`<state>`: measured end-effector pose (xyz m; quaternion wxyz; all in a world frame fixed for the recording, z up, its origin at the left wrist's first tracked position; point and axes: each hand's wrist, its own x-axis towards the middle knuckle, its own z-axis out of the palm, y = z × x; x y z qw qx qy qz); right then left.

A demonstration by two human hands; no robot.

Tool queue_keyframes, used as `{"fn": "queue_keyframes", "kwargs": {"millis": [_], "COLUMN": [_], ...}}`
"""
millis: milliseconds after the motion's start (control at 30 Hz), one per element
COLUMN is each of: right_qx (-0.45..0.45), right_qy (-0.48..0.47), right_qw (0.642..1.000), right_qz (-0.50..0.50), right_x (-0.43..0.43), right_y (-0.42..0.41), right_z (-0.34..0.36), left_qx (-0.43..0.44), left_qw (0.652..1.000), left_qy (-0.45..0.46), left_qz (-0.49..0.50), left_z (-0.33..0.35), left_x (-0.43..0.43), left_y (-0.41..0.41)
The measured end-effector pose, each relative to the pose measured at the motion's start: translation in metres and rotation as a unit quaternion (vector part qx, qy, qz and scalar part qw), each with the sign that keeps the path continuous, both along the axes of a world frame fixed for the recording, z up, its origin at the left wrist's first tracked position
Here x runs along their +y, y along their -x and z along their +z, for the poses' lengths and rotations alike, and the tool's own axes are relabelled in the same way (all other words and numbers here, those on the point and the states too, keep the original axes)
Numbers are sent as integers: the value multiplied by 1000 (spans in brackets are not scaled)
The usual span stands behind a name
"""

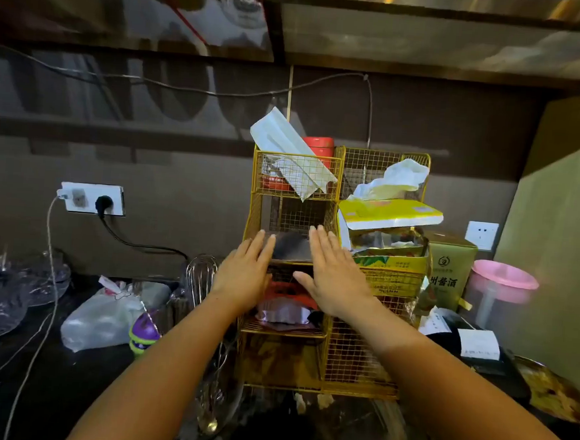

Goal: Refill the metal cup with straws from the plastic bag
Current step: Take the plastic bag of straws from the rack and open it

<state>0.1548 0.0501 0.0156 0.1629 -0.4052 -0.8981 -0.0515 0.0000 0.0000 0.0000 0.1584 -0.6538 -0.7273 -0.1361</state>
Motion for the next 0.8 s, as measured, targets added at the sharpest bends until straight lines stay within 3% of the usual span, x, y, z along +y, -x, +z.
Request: {"fn": "queue_keyframes", "kwargs": {"millis": [300, 800], "right_qx": [-68, -43], "right_qy": [1, -71], "right_qw": [998, 997], "right_qz": [14, -3], "right_x": [50, 37], "right_y": [30, 33], "right_z": [-12, -9], "left_qx": [43, 2], "left_qw": [999, 998], "left_qy": [5, -25], "left_qz": [5, -57], "left_z": [-9, -4], "left_x": [41, 38], "left_y": [13, 24]}}
